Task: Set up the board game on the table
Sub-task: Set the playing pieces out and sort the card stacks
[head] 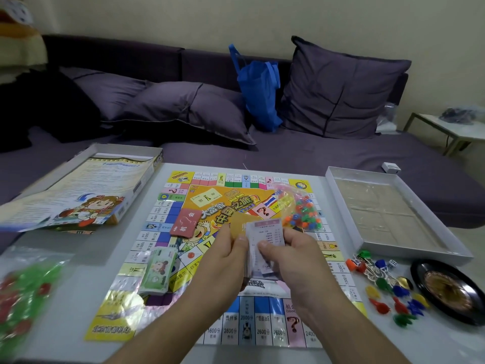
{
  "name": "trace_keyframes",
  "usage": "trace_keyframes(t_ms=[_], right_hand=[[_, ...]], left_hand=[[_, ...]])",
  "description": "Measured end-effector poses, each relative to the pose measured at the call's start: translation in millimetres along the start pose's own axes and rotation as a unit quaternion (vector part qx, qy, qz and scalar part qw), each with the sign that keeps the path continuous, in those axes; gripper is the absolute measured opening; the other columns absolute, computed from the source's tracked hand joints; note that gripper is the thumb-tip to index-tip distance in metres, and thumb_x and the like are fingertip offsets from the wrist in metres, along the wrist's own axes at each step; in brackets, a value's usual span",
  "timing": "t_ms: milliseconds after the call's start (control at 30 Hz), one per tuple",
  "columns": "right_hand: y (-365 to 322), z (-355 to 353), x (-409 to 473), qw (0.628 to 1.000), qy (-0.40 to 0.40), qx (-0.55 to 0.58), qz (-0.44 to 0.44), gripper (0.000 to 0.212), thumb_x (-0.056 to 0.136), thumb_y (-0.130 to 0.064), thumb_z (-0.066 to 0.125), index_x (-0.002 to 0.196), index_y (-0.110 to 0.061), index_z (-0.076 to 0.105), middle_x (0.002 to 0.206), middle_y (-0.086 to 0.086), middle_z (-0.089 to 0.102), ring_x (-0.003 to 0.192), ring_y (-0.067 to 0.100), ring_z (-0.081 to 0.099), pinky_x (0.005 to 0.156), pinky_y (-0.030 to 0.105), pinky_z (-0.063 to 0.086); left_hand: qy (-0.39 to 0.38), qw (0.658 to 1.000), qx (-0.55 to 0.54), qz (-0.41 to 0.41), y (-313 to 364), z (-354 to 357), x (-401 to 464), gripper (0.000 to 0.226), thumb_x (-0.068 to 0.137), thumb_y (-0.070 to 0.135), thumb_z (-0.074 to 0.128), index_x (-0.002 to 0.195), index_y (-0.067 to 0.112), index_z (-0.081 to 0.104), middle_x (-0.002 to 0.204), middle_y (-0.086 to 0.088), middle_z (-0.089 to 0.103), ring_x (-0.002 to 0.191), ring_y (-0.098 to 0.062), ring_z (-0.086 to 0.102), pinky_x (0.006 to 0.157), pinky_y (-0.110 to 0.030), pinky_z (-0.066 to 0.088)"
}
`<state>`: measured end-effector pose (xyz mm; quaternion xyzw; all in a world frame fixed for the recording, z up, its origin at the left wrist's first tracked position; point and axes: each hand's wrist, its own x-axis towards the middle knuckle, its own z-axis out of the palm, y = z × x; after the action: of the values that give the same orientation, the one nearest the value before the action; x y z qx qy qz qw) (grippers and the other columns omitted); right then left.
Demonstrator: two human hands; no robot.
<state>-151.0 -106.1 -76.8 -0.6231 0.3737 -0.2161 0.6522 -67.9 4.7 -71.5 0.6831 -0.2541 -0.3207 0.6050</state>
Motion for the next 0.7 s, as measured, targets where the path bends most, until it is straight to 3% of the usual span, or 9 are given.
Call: trace_keyframes(t_ms=[133, 300, 433, 500, 700], right_hand=[[-1.2, -1.7, 5.6, 1.0, 0.021, -0.002, 0.002, 0.02, 0.098, -0.004, 0.067, 0.105, -0.019, 0.077, 0.09, 0.001, 0.081, 0.08, 0.022, 0.079, 0.079, 0.049, 0.065], [1.6, 1.8, 14.5, 0.999, 0.045, 0.004, 0.014, 0.02, 0.097, -0.004, 0.069, 0.101, -0.023, 0.076, 0.088, 0.003, 0.081, 0.082, 0.026, 0.08, 0.079, 0.054, 0.065], [-1.8, -4.0, 21.8, 0.998, 0.054, 0.016, 0.013, 0.017, 0.097, -0.006, 0.07, 0.1, -0.021, 0.076, 0.086, 0.003, 0.081, 0.078, 0.025, 0.079, 0.068, 0.042, 0.066], [-3.0, -6.2, 23.0, 0.998, 0.05, 0.021, 0.011, 0.016, 0.097, -0.006, 0.07, 0.1, -0.02, 0.076, 0.086, 0.002, 0.081, 0.078, 0.023, 0.079, 0.063, 0.036, 0.063], [-5.4, -12.3, 25.0, 0.998, 0.048, 0.03, 0.011, 0.017, 0.098, -0.006, 0.069, 0.099, -0.022, 0.075, 0.083, -0.001, 0.08, 0.074, 0.018, 0.079, 0.054, 0.027, 0.06]], left_hand=[[-0.019, 0.998, 0.016, -0.051, -2.7, -8.0, 6.7, 0.018, 0.111, 0.032, 0.044, 0.11, 0.021, 0.058, 0.092, -0.009, 0.07, 0.067, -0.015, 0.058, 0.057, -0.024, 0.05], [0.092, 0.985, 0.142, -0.035, -14.2, -17.7, 31.2, 0.011, 0.107, 0.024, 0.052, 0.101, 0.021, 0.061, 0.089, -0.007, 0.071, 0.069, -0.018, 0.064, 0.059, -0.035, 0.054], [0.159, 0.948, 0.273, -0.028, -17.2, -39.0, 69.2, 0.017, 0.105, 0.016, 0.053, 0.09, 0.017, 0.06, 0.086, -0.008, 0.069, 0.072, -0.02, 0.065, 0.057, -0.032, 0.052], [0.18, 0.934, 0.306, -0.039, -21.4, -49.6, 93.8, 0.012, 0.1, 0.012, 0.053, 0.091, 0.011, 0.062, 0.085, -0.01, 0.069, 0.073, -0.026, 0.068, 0.06, -0.038, 0.058], [0.161, 0.88, 0.44, -0.073, -31.1, -48.7, 132.4, 0.021, 0.097, 0.013, 0.054, 0.077, 0.007, 0.052, 0.082, -0.013, 0.061, 0.082, -0.032, 0.063, 0.066, -0.041, 0.053]])
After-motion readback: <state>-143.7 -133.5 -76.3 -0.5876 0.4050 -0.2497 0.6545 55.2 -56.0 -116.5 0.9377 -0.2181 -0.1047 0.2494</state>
